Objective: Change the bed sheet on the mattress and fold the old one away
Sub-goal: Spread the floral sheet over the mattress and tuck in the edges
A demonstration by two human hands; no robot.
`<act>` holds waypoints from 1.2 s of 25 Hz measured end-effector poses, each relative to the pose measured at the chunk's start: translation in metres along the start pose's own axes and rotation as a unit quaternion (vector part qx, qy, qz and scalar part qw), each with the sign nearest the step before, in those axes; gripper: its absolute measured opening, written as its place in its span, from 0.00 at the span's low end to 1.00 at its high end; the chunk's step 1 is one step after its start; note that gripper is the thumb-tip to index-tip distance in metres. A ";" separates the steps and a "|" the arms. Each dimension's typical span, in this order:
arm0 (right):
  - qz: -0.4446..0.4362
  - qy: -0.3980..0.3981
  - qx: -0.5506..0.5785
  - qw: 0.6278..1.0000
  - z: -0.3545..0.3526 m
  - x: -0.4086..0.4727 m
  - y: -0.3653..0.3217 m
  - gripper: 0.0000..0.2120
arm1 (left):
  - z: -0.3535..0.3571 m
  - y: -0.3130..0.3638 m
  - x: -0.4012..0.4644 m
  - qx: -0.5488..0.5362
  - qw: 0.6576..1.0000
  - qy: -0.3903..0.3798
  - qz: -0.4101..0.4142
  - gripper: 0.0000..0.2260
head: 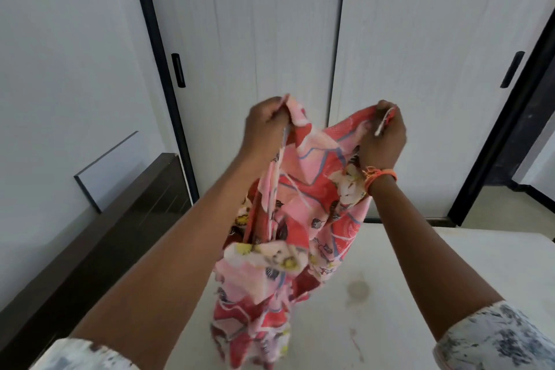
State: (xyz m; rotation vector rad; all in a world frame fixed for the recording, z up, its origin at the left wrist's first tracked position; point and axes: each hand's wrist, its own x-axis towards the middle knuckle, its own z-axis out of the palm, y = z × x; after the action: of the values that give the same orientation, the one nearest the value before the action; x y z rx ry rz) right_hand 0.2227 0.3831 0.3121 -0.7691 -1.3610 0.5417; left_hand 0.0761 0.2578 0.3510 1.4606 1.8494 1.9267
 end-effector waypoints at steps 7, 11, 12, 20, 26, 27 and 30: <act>-0.099 -0.245 0.126 0.956 0.023 -0.054 -0.044 0.15 | 0.012 0.013 -0.020 -0.094 0.986 -0.133 -0.038 0.11; -0.179 -0.253 0.021 0.950 0.025 -0.034 -0.035 0.10 | -0.009 -0.015 -0.013 -0.107 0.978 -0.131 -0.118 0.08; -0.183 -0.232 0.005 0.955 0.027 -0.031 -0.039 0.10 | -0.006 -0.026 -0.018 -0.097 0.977 -0.140 -0.130 0.13; -0.124 -0.128 -0.026 0.984 0.013 0.015 -0.042 0.09 | -0.003 -0.102 -0.097 -0.041 0.944 -0.240 -0.224 0.27; -0.022 -0.090 -0.147 0.985 -0.009 0.016 -0.001 0.11 | -0.034 -0.096 -0.070 -0.064 0.967 -0.116 -0.219 0.17; 0.007 -0.067 -0.172 0.983 -0.012 0.015 0.004 0.12 | -0.039 -0.079 -0.056 -0.097 0.969 -0.088 -0.211 0.10; 0.081 -0.036 -0.124 0.988 -0.008 0.008 0.006 0.15 | -0.035 -0.033 -0.023 -0.154 0.971 -0.089 -0.159 0.07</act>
State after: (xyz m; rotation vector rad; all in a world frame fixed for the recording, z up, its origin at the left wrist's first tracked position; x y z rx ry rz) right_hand 0.2326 0.3911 0.3127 -1.0792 -1.4572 0.5363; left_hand 0.0481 0.2258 0.3187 1.1230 1.5142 1.7664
